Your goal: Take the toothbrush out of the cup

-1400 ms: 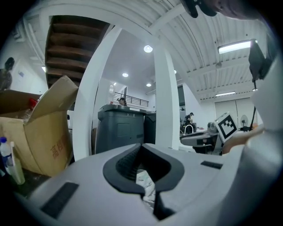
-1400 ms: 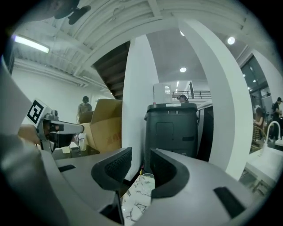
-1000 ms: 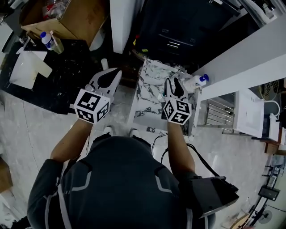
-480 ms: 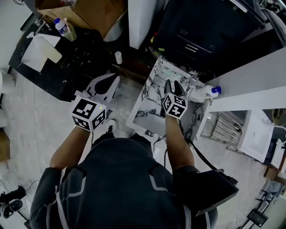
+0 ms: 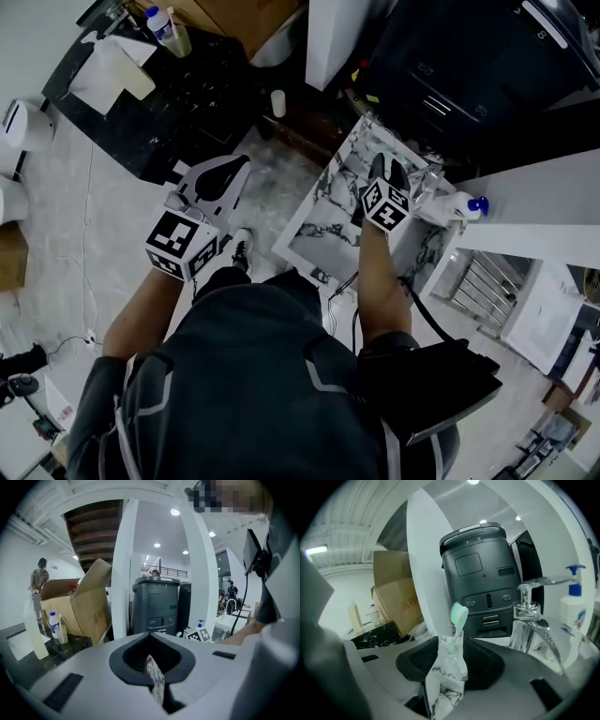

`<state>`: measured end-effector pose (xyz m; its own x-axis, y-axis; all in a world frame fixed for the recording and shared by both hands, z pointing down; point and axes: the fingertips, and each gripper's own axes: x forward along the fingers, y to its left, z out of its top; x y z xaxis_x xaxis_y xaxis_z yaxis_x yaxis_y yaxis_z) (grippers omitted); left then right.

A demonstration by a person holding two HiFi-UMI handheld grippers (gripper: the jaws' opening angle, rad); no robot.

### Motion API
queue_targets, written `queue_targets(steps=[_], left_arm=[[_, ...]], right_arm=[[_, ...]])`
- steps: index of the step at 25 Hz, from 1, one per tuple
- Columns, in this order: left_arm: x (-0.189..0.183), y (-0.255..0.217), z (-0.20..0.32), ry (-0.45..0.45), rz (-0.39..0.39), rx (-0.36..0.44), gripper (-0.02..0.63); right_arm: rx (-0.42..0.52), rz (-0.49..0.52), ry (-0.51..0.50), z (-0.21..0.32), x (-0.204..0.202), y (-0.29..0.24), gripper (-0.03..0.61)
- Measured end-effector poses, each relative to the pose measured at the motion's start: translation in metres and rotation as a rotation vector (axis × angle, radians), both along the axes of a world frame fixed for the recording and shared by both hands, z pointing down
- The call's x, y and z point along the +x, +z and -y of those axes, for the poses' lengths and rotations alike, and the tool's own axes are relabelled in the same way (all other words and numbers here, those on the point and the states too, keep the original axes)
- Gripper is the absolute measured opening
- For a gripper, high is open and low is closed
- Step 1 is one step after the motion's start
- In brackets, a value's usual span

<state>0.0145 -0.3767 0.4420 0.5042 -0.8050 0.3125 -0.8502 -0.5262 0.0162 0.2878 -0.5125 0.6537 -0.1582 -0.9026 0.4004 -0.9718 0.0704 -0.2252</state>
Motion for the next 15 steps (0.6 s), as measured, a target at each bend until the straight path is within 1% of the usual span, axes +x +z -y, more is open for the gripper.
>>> queue_targets(steps=[6,9,11,15], left_arm=[[-0.013,0.01,-0.005,-0.025,0.007,-0.021,0.009],[-0.02,0.012,-0.006,-0.039,0.005,-0.023,0.009],[-0.026,0.013,-0.006,-0.046,0.003,-0.024,0.009],[-0.027,0.014,-0.007,-0.029,0.0,-0.029,0.009]], right_arm=[[0.019,-0.003,0.045,0.017,0.001,0.001,0.158],[0.02,-0.022,0.069,0.019,0.007,0.003,0.095],[0.023,-0.027,0.069,0.019,0.007,0.002,0.093],[0.035,-0.022,0.073,0.018,0.009,-0.003,0.062]])
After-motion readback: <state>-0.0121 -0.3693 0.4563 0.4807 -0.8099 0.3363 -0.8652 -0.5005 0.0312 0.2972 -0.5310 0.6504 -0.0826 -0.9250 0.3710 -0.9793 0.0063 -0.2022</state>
